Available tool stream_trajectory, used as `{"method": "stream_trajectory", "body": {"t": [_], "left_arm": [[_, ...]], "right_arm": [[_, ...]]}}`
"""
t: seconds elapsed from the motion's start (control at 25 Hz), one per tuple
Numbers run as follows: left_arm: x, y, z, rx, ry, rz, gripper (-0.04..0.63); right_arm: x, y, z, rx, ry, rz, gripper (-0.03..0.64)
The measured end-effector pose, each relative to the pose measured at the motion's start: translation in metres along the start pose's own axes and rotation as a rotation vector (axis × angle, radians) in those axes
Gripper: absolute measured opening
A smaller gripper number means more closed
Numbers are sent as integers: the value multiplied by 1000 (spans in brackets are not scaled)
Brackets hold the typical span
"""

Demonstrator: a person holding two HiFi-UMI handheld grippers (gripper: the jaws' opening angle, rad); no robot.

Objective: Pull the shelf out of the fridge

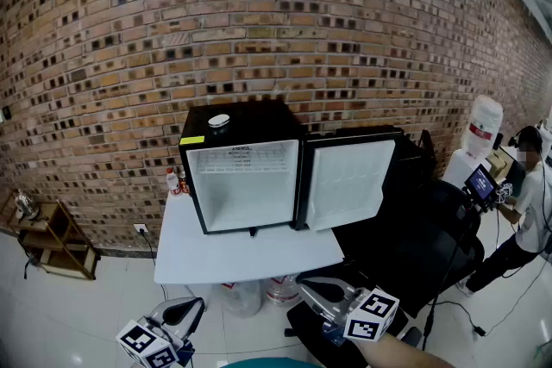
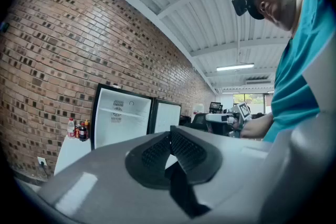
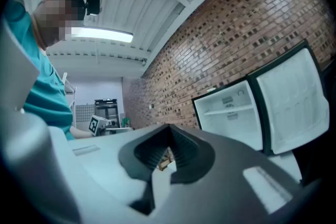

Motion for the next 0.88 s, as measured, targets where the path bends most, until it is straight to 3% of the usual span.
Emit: {"method": "stream_trajectory", "body": {"t": [0.6, 0.88], "left_arm": [[-51, 11, -59, -39, 101, -81, -18], [-104, 13, -70, -33, 33, -82, -18]], "right_arm": [[69, 19, -7, -9, 33, 42, 3], [81, 15, -66, -11, -5, 46, 3]]}}
Point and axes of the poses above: the fingertips, and each gripper's own axes: z backward along the fingers, x to its right, y out of its top, the point moved 1 cm from there along z, backward along the fingers, and after that the axes turned 13 degrees about -y, right-handed, at the moved point
